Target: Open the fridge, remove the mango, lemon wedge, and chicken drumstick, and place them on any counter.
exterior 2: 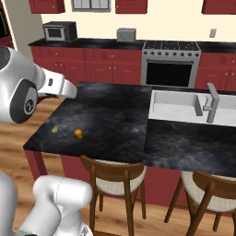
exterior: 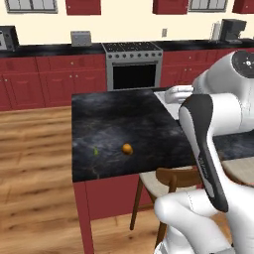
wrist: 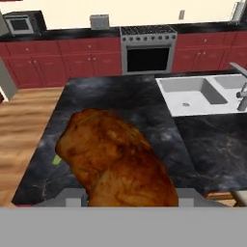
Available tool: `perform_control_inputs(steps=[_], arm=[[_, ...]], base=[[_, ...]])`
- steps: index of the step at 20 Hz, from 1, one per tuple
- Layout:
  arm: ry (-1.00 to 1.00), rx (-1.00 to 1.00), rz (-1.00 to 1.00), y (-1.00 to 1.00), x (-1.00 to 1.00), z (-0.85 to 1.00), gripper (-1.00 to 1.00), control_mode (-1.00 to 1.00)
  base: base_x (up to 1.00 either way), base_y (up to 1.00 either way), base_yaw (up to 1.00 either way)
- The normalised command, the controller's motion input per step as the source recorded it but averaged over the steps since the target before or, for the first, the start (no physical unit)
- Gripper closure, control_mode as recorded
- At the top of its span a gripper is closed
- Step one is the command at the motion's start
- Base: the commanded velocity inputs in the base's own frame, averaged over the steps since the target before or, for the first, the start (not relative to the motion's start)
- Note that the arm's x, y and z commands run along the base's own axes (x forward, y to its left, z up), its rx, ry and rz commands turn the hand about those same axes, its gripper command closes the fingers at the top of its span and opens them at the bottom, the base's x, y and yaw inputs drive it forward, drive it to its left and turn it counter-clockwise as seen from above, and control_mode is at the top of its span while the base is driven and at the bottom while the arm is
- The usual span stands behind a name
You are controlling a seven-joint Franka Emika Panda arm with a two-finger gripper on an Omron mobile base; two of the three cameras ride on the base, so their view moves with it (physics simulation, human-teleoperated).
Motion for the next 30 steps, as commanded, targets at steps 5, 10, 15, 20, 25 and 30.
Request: perform_control_inputs(steps=[5,10,15,20,25,30], arm=[[0.22,0.1,0.08,-0.31,0.92,-0.58,1.0,-1.0],[0.34,0.0,0.07,-0.06,0.99,-0.61,1.0,-1.0],[0.29,-0.01,0.03,0.0,0.99,-0.75,1.0,-1.0],[0.13,-0.04,0.01,-0.01,0.99,-0.92,1.0,-1.0],[0.03,-0.1,0.03,0.0,0.91,-1.0,1.0,-1.0],[0.0,-0.09,0.05,0.0,0.62,-0.98,1.0,-1.0]], base=[[0.0,0.0,0.0],[0.0,0.0,0.0],[0.0,0.0,0.0],[0.0,0.0,0.0],[0.0,0.0,0.0],[0.0,0.0,0.0]])
